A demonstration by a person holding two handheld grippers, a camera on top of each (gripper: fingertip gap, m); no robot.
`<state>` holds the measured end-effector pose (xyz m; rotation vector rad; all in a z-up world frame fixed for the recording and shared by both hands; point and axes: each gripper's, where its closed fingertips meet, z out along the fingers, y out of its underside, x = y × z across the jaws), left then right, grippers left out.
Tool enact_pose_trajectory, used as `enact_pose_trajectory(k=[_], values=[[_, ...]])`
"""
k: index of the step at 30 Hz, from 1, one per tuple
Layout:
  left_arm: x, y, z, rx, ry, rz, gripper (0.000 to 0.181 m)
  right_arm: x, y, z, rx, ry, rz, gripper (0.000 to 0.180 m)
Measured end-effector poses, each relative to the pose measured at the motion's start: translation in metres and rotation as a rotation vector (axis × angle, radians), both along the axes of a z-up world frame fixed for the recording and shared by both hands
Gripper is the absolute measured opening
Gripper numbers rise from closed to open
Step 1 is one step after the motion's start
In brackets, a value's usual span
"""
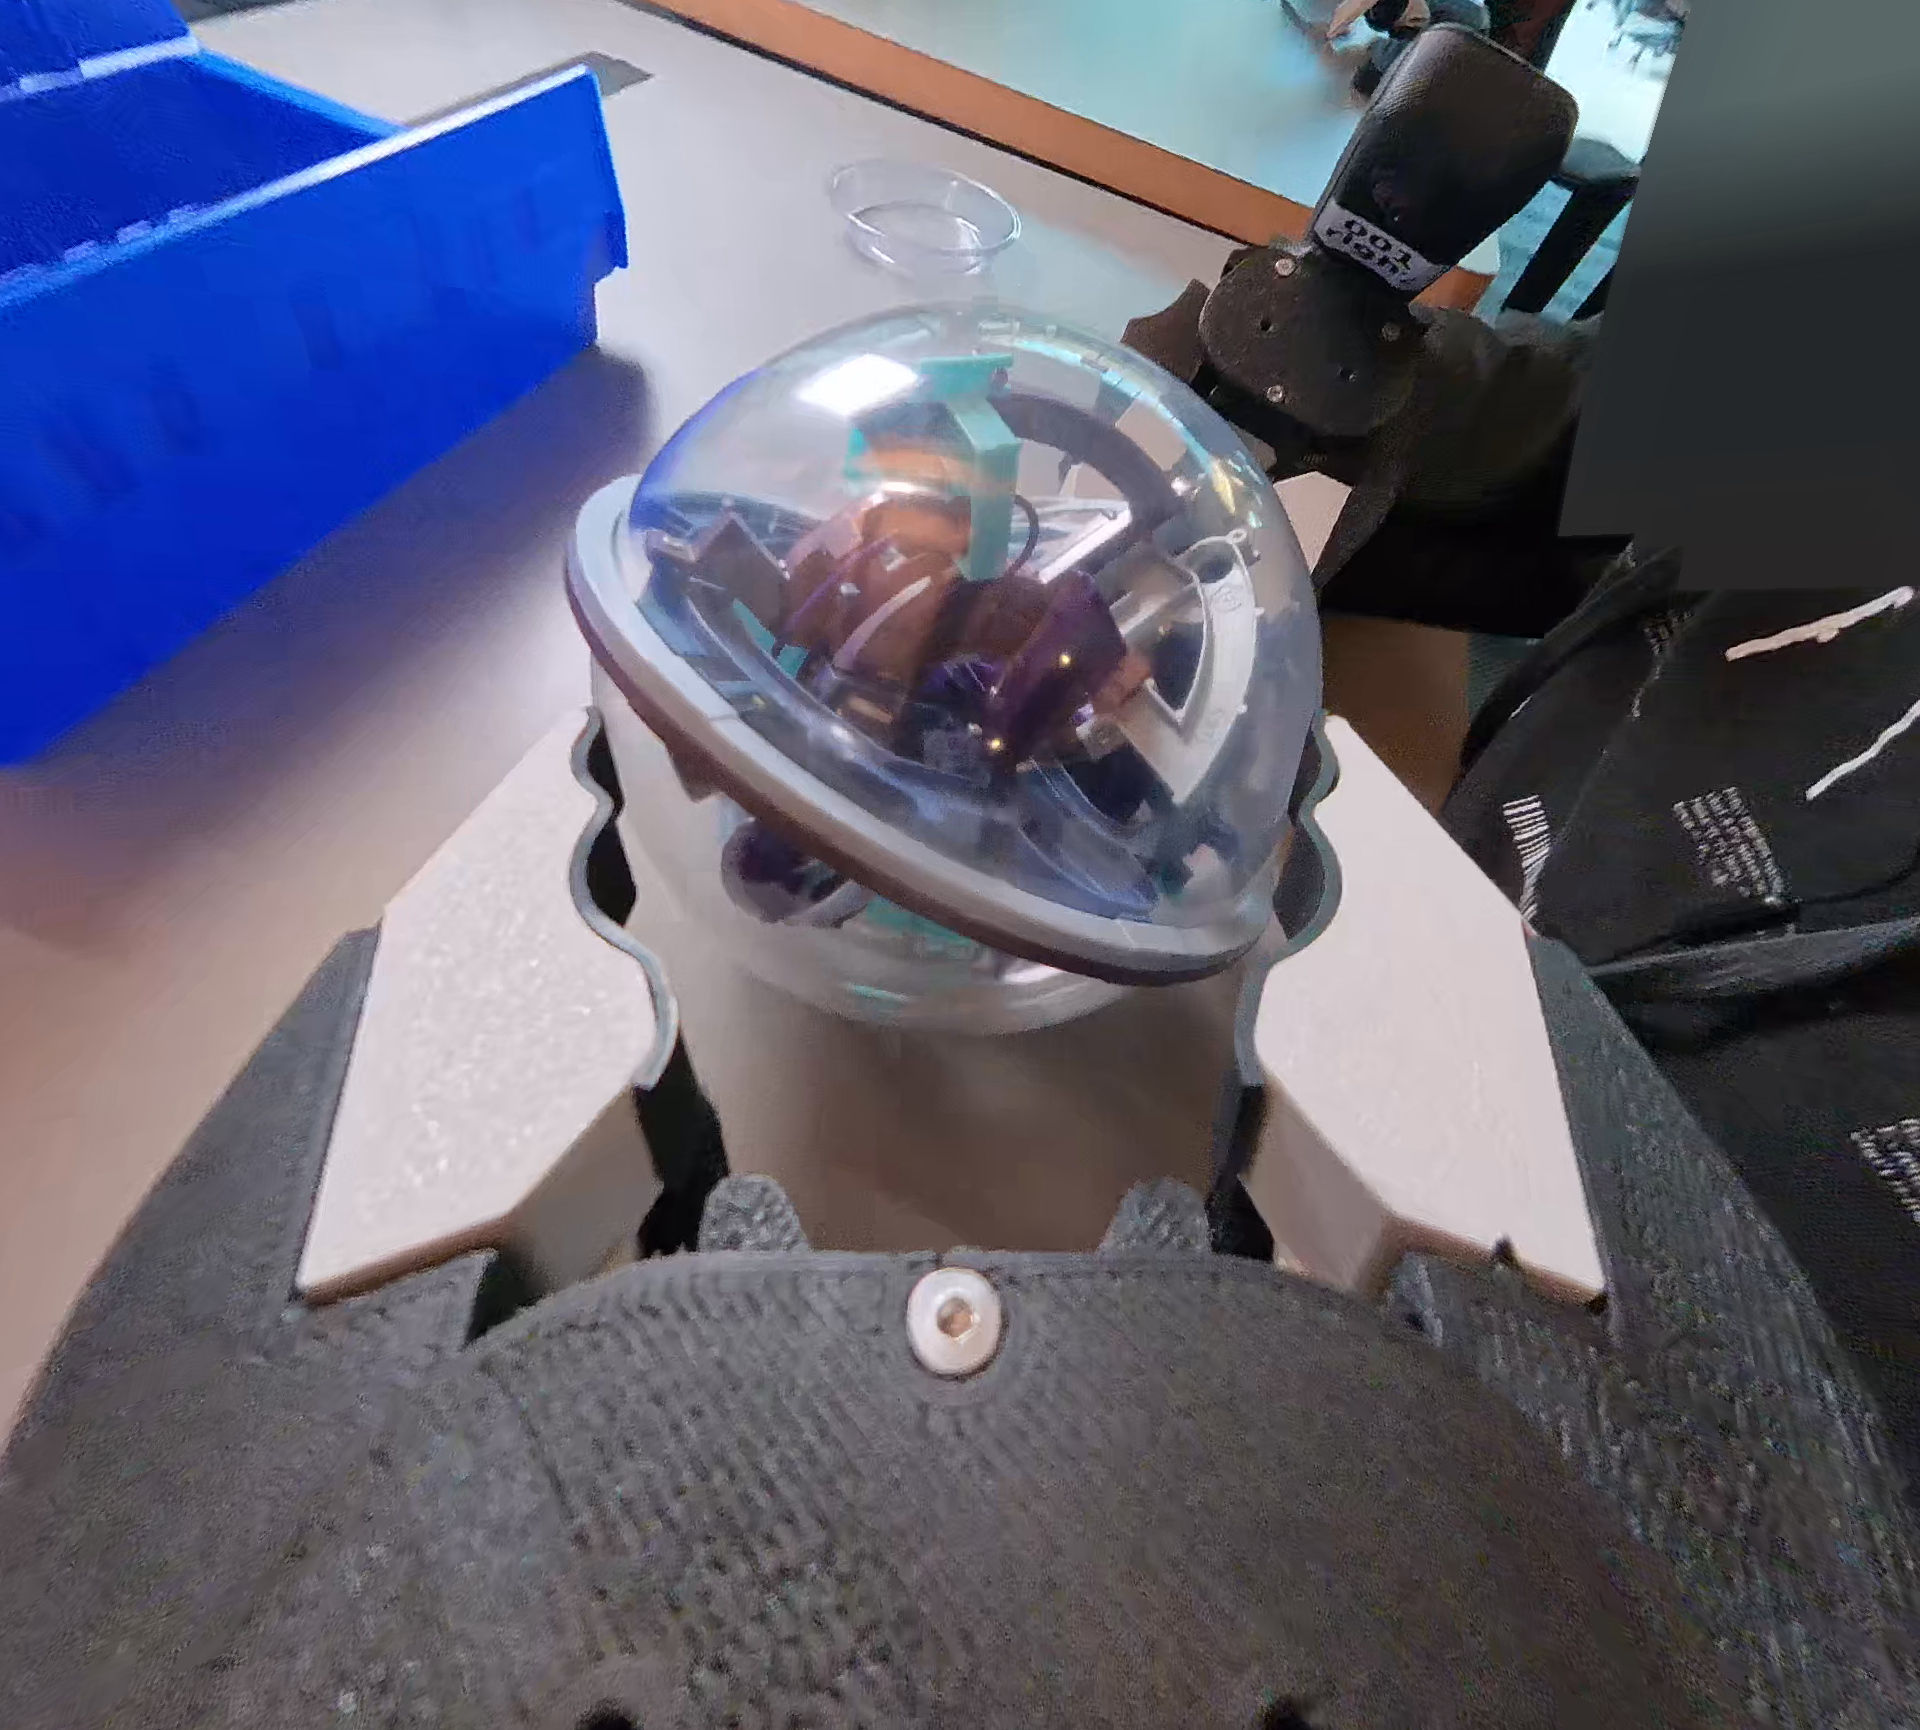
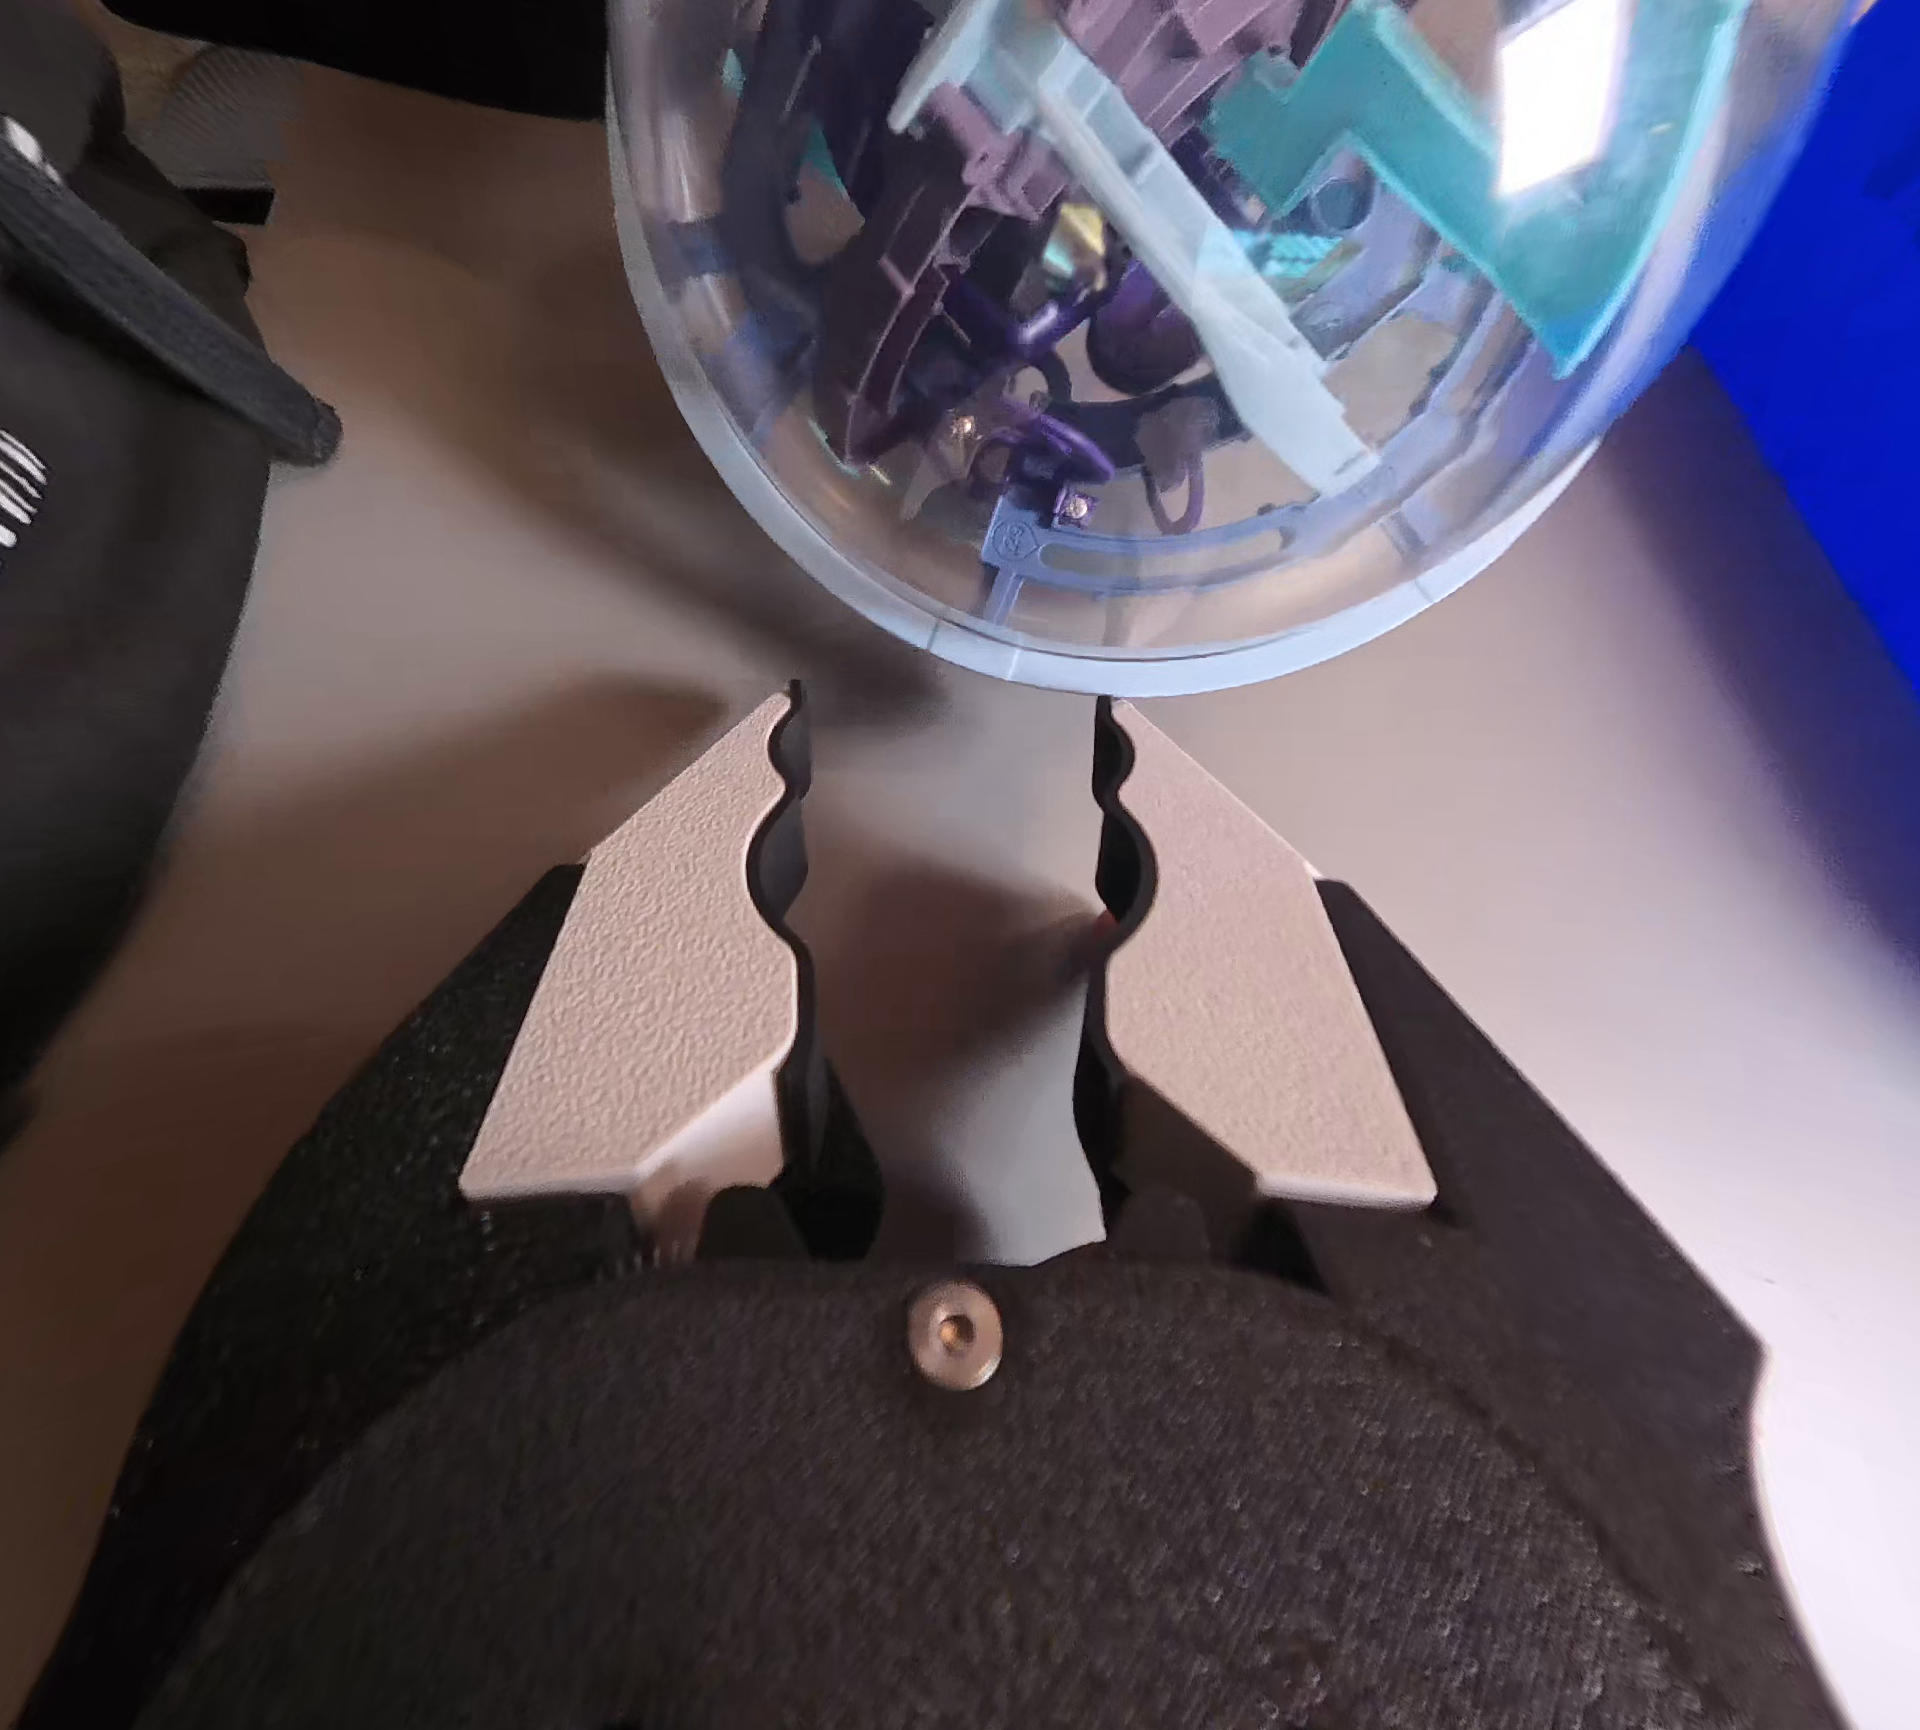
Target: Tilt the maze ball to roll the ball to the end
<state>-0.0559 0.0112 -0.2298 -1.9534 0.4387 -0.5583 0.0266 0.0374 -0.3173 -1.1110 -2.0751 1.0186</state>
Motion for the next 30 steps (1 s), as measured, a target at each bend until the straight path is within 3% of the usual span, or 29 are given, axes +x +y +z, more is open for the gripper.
enact_pose_trajectory(k=[7, 11, 14, 20, 25, 30], values=[[0.014, 0.001, -0.001, 0.141, 0.334, -0.138, 0.127, 0.002, 0.006, -0.011, 0.102, -0.033, -0.015, 0.059], [0.019, 0.001, -0.001, 0.175, 0.378, -0.183, 0.127, 0.007, 0.006, -0.013, 0.122, -0.045, 0.007, 0.059], [0.019, 0.002, 0.002, 0.2, 0.38, -0.193, 0.122, 0.015, 0.013, -0.011, 0.142, -0.06, 0.04, 0.069], [0.026, 0.006, 0.01, 0.241, 0.402, -0.228, 0.112, 0.023, 0.045, 0.022, -0.034, -0.007, 0.031, 0.078], [0.036, 0.006, 0.012, 0.272, 0.451, -0.288, 0.111, 0.012, 0.084, 0.041, -0.26, 0.019, 0.076, 0.062], [0.043, 0.004, 0.014, 0.322, 0.46, -0.332, 0.108, 0.001, 0.086, 0.042, -0.491, -0.045, 0.227, 0.045]])
